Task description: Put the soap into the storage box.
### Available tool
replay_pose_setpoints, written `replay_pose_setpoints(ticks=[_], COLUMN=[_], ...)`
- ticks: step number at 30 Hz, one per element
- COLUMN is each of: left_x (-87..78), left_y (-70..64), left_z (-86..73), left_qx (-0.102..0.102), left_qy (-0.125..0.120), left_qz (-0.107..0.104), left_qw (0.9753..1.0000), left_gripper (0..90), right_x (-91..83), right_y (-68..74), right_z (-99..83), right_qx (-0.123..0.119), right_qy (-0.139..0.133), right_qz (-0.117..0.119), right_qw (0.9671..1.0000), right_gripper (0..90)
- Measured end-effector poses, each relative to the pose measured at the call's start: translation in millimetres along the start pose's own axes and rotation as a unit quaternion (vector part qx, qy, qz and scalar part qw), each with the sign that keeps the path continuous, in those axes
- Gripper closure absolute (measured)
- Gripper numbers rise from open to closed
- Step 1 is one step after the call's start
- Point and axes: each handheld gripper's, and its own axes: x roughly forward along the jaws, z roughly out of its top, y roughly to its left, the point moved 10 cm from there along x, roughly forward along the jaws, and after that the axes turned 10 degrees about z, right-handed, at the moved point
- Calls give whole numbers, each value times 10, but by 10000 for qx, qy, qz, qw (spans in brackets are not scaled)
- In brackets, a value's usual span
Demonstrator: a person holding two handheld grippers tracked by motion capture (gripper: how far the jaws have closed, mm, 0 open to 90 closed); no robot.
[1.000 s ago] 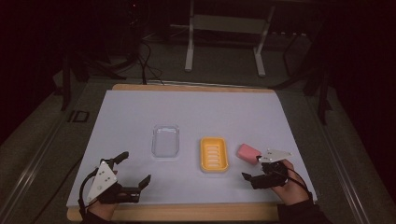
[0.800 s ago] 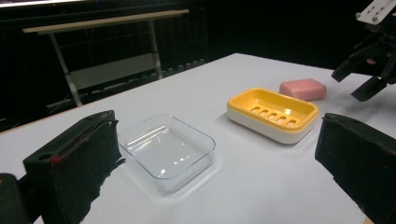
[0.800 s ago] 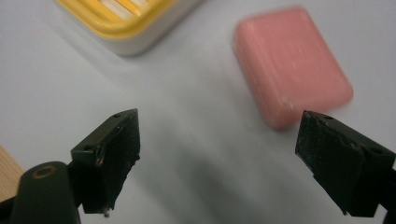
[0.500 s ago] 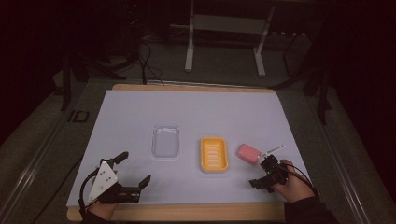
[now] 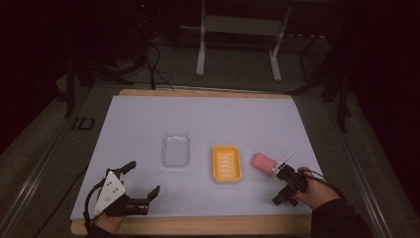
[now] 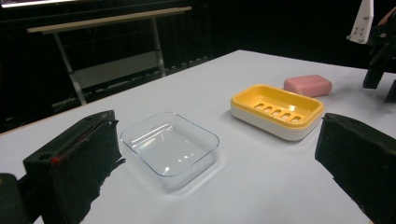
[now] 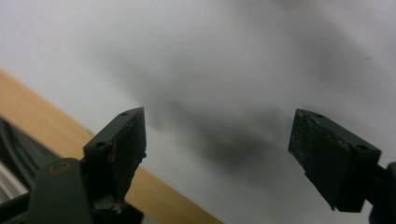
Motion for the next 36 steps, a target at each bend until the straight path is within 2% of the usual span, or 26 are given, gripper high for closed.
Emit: replay_pose_setpoints(ticks=[3,5,9,14,18,22,23,26,29,36], left_x=[-1,-1,-2,0,1,5,5,6,6,8], left_y=[-1,-1,-3,-5,-5,-8,-9,-9,-10,-9], left_z=[1,1,1,-2,-3,-6,-7,-8,-8,-10], left_qx=[-3,-4,-8,0,-8,-11,-12,-5,-4,1], left_qy=[-3,-5,-2,10,13,27,28,33,33,40], left_qz=[-6,-8,-12,-7,-5,-10,-12,-17,-19,-16], left_qw=[10000,10000,10000,10000,10000,10000,10000,10000,10000,10000], left_gripper=[5,6,6,6,6,6,5,5,6,6], right_x=[-9,-19,-58,-103,-119,-135,-136,-153,-185,-253], right_y=[-30,-54,-115,-181,-227,-276,-308,-354,-357,-367], right_z=[-58,-90,-122,-149,-124,-102,-113,-141,-97,36], right_qx=[-224,-292,-403,-406,-647,-752,-897,-954,-981,-1137], right_qy=[349,533,734,949,966,982,1067,1263,1151,956], right_qz=[-15,5,-12,-12,7,-52,-120,-194,-100,-62], right_qw=[9991,9982,9965,9947,9932,9923,9902,9872,9885,9889], right_gripper=[170,163,154,142,142,134,131,131,128,128])
